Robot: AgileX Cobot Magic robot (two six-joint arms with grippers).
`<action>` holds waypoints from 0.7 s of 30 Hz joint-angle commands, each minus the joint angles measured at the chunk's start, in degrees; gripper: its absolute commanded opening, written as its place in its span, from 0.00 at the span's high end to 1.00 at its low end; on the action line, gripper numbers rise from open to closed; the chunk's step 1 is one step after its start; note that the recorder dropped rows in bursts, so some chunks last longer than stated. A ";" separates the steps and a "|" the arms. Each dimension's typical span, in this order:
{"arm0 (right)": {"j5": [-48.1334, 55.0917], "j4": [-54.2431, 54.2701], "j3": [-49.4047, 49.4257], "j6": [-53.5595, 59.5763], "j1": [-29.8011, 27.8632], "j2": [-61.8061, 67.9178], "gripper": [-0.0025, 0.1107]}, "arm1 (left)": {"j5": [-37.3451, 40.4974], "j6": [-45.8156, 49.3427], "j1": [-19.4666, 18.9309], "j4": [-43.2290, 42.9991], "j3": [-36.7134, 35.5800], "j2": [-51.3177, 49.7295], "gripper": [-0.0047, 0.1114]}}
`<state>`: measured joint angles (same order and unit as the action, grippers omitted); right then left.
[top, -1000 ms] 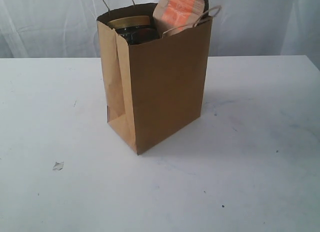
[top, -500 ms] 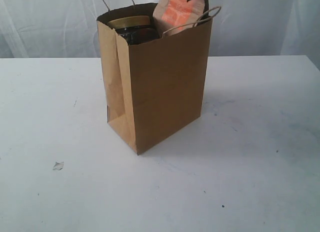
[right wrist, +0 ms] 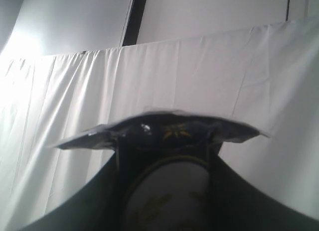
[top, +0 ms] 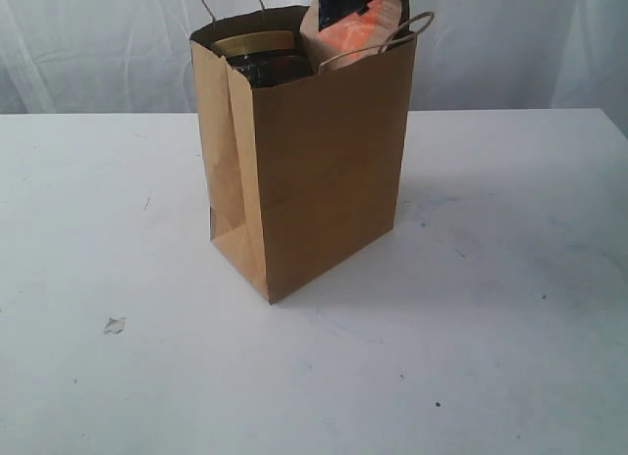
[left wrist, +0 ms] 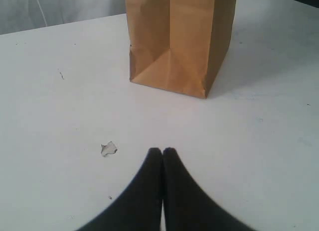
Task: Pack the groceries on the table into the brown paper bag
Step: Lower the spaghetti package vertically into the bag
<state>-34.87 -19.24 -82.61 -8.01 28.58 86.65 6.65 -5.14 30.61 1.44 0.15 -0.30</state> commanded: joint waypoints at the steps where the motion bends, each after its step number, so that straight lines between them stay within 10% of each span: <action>1: -6.62 0.17 -1.29 -0.98 0.28 1.44 0.98 | 0.05 0.00 -0.26 0.29 -0.15 0.30 0.96; 21: -1.69 0.18 -1.29 -3.14 3.62 6.86 0.98 | 0.05 0.00 -0.26 0.29 -0.15 0.30 0.96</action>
<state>-34.88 -19.84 -82.70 -9.93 32.02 94.31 6.65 -5.14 30.61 1.44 0.15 -0.30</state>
